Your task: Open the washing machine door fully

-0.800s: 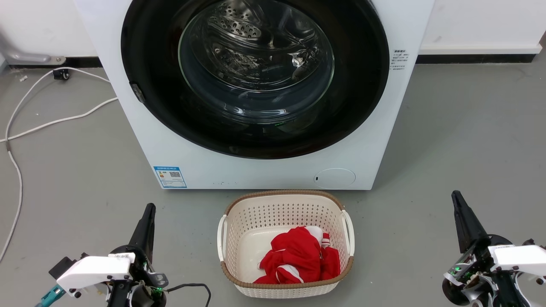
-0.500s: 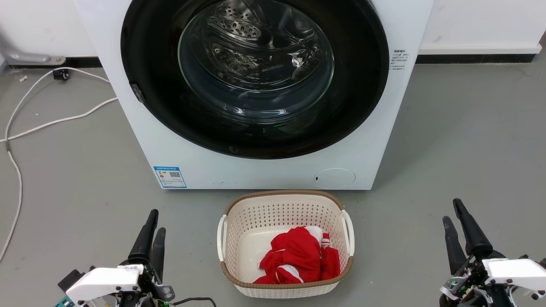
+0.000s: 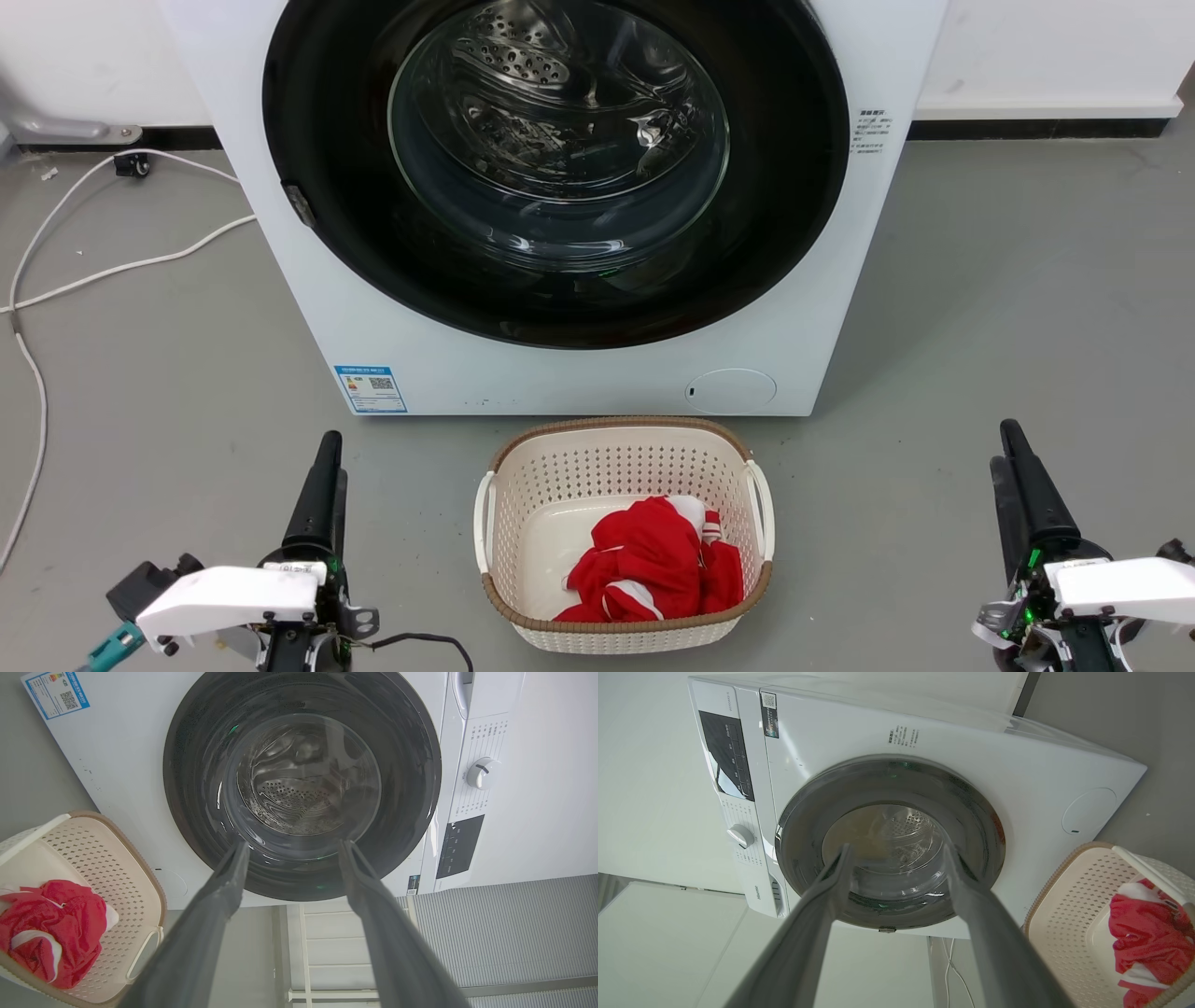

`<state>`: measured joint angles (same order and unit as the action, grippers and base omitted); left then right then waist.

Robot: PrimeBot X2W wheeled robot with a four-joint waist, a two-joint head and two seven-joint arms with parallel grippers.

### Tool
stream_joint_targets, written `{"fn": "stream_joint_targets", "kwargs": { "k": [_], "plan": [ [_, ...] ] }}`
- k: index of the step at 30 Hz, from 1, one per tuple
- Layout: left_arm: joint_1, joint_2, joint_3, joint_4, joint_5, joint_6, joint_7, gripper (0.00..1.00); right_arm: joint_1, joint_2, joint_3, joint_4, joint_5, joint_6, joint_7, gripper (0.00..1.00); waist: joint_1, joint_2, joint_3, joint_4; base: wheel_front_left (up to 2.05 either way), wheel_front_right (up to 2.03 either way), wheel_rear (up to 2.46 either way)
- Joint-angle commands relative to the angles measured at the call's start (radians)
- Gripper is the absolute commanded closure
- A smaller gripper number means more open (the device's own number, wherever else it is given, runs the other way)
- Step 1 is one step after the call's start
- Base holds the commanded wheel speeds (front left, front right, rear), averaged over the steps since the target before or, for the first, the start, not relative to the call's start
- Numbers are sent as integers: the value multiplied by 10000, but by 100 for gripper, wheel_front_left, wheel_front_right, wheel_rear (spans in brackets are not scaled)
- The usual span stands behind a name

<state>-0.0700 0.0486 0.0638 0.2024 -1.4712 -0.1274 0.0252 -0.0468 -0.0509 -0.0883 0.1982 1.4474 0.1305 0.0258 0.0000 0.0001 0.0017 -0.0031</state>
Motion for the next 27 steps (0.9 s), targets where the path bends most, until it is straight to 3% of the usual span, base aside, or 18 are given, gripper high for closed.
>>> {"fn": "stream_joint_targets", "kwargs": {
  "k": [1,18,27],
  "plan": [
    [-246,34,21,-356,501,-13,-125,0,-103,-22,20,-368,-608,2,-118,0,0,-1,2,-7,0,0,0],
    [-152,33,-152,-1424,4766,-20,-783,0,189,-17,492,-1522,-5556,2,-782,0,0,-1,-5,-51,0,0,0],
    [-51,33,-340,-1526,6485,92,-1057,0,354,-15,573,-1683,-7261,2,-1056,0,0,-1,-23,-63,0,0,0]
  ]
}}
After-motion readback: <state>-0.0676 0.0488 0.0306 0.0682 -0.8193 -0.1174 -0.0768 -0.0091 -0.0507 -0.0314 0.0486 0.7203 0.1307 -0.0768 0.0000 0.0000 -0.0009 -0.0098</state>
